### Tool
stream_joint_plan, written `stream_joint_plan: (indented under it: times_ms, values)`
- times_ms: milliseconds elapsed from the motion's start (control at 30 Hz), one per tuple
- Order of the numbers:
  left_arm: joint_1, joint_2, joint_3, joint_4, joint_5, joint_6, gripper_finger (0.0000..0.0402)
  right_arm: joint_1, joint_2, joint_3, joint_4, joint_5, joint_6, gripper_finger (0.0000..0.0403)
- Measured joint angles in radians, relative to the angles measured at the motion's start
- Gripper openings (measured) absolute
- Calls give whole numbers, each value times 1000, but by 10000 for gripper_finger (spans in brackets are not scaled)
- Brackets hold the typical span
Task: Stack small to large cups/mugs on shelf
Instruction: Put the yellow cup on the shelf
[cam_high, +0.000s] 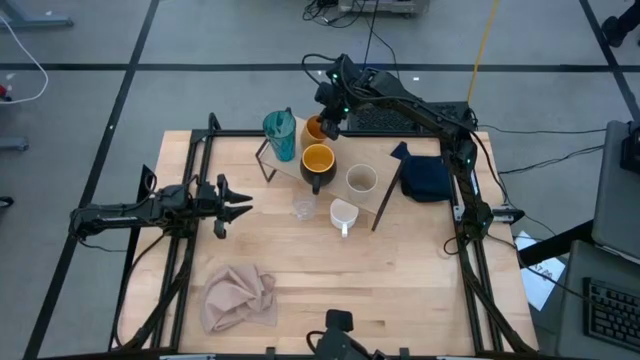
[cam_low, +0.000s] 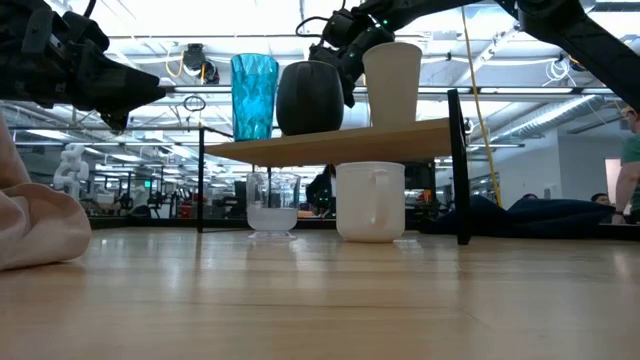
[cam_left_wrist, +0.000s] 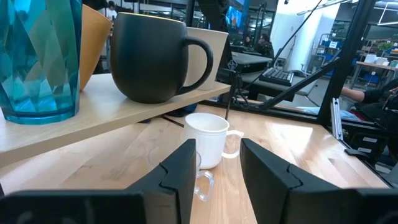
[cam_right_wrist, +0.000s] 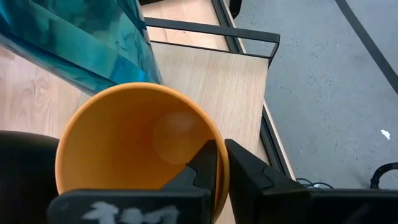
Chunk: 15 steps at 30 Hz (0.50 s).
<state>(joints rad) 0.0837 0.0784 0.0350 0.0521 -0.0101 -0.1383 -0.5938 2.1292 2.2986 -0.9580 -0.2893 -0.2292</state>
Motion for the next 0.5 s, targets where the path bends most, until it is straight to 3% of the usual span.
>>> stream_joint_plan:
  times_ms: [500]
  values:
    - [0,0,0,0,0,0,124,0,0,0,3,-34,-11,32]
